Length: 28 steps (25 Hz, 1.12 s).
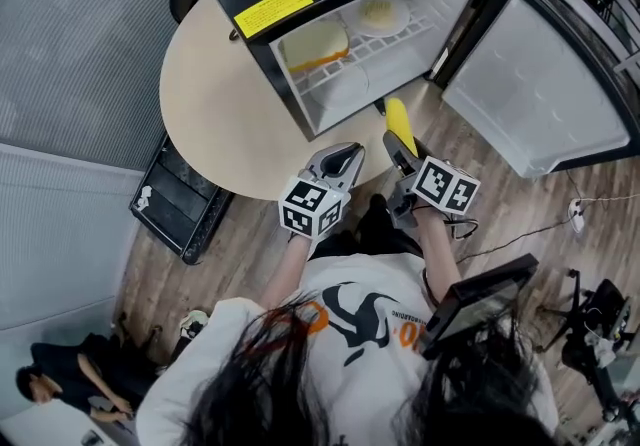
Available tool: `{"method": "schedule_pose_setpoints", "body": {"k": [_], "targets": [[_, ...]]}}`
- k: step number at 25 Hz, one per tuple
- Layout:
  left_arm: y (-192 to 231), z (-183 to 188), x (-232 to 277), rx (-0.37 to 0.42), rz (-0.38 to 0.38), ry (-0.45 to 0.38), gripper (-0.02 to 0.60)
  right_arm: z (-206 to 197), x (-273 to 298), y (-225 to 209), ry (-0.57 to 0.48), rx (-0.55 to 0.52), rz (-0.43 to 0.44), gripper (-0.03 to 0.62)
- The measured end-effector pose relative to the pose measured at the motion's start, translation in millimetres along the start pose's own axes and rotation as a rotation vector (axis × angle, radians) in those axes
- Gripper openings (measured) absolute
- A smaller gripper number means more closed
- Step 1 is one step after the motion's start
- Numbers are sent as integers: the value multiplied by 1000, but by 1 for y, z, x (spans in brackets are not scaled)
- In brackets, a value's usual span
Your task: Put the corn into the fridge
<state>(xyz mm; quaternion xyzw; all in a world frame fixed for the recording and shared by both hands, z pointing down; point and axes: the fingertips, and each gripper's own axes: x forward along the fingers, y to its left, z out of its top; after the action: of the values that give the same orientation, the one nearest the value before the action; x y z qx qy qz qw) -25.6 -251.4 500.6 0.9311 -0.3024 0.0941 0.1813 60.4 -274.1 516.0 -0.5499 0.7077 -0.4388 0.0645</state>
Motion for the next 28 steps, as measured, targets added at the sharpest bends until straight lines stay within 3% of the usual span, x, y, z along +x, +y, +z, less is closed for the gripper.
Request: {"method": "schedule_pose_setpoints", "body": {"k": [16, 24, 28], "targets": [[22, 18, 79, -17, 71, 16, 18, 52, 80, -64, 131, -97, -16, 256], [39, 17, 93, -49, 129, 23, 18, 50, 133, -89, 219, -136, -47, 256], [47, 18, 96, -58, 152, 25, 18, 50, 156, -97, 242, -224, -82, 256]]}}
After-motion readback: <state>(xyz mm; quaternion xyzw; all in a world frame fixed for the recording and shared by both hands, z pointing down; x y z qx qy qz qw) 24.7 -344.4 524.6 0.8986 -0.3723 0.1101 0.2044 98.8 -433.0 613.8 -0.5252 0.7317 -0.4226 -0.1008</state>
